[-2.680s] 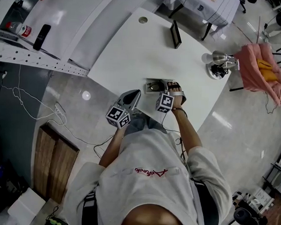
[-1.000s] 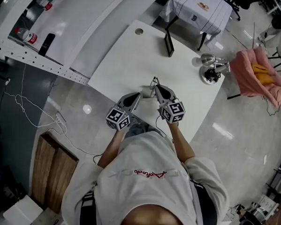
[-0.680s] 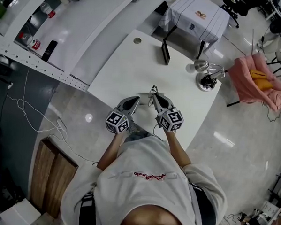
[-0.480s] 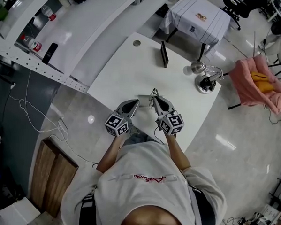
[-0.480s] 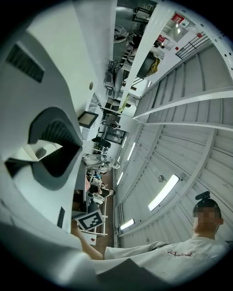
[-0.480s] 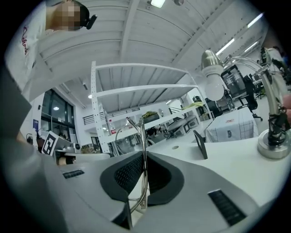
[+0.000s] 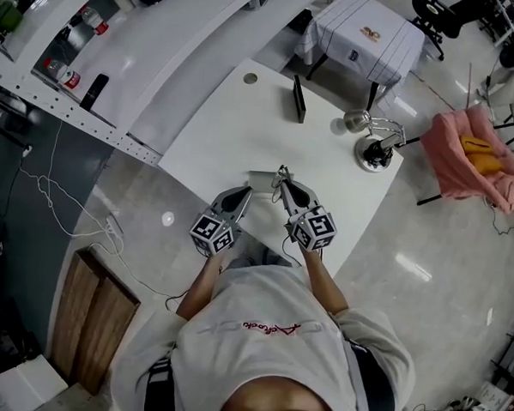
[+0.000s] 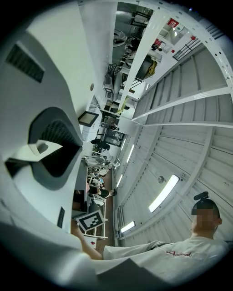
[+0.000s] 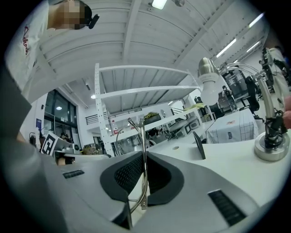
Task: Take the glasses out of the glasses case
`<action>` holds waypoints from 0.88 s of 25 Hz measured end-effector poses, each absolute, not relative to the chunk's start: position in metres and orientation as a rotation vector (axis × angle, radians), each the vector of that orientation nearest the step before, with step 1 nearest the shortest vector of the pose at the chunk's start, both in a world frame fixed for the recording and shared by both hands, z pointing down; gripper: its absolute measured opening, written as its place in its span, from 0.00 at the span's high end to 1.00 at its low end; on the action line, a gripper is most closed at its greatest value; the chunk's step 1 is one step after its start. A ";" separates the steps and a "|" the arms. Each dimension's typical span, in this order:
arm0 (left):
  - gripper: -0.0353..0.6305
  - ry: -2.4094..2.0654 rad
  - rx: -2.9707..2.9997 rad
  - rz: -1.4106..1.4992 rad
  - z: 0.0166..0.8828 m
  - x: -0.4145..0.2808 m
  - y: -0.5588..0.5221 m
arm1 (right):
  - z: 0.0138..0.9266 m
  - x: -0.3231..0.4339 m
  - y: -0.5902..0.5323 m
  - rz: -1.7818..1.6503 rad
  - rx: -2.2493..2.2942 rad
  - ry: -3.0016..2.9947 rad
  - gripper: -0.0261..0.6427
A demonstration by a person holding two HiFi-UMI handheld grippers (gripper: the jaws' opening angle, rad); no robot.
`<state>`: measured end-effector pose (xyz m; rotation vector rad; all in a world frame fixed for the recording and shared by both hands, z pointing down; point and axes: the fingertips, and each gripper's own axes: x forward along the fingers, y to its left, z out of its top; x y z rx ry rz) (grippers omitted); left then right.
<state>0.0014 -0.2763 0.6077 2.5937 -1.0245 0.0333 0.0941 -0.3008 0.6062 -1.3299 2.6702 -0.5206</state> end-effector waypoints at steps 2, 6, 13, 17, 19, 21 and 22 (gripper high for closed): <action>0.91 -1.022 2.612 0.021 0.603 0.001 -0.275 | 0.600 0.092 -0.297 -0.505 -1.327 2.671 0.95; 0.91 -1.013 2.638 -0.012 0.594 -0.007 -0.267 | 0.591 0.084 -0.285 -0.469 -1.349 2.672 0.95; 0.91 -0.986 2.639 -0.047 0.594 -0.033 -0.223 | 0.588 0.064 -0.238 -0.450 -1.409 2.666 0.95; 0.91 -0.968 2.643 -0.066 0.593 -0.044 -0.194 | 0.587 0.053 -0.203 -0.444 -1.433 2.651 0.95; 0.91 -0.956 2.653 -0.074 0.590 -0.047 -0.181 | 0.585 0.049 -0.188 -0.431 -1.446 2.647 0.95; 0.91 -0.942 2.666 -0.082 0.587 -0.047 -0.167 | 0.583 0.048 -0.173 -0.418 -1.460 2.638 0.95; 0.91 -0.935 2.672 -0.087 0.586 -0.047 -0.159 | 0.582 0.048 -0.165 -0.412 -1.467 2.634 0.95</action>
